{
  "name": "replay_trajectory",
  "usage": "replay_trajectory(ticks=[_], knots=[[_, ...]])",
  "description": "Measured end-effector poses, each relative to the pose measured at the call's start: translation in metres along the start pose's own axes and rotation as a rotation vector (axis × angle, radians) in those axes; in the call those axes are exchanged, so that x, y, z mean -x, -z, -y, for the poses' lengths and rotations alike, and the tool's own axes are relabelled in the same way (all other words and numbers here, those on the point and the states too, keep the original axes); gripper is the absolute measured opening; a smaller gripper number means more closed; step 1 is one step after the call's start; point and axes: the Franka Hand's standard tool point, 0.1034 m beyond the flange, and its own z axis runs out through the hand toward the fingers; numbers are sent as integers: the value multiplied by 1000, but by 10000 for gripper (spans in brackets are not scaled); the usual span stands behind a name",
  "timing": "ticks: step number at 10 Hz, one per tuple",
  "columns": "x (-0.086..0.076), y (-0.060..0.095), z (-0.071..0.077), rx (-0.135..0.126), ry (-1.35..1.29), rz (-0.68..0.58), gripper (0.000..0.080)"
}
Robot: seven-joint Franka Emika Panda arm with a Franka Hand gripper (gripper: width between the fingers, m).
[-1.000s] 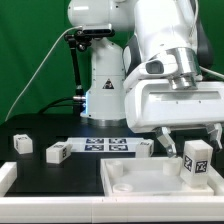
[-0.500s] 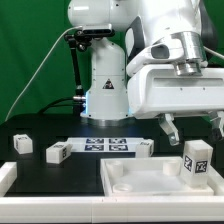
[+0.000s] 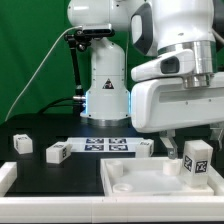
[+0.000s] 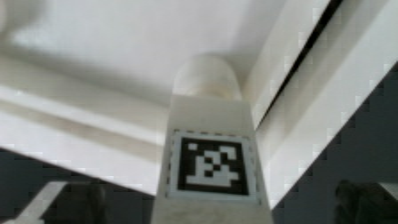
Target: Assemble one leg
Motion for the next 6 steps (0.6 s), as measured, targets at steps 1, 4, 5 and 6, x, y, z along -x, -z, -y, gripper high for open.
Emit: replay_trajectory(ticks=[1,4,5,6], knots=[[0,2,3,-17,-5,70,649],[-4,5,10,-58,-5,225,649],[-3,3,10,-58,-5,225,602],[-3,3,10,-58,-5,224,602]])
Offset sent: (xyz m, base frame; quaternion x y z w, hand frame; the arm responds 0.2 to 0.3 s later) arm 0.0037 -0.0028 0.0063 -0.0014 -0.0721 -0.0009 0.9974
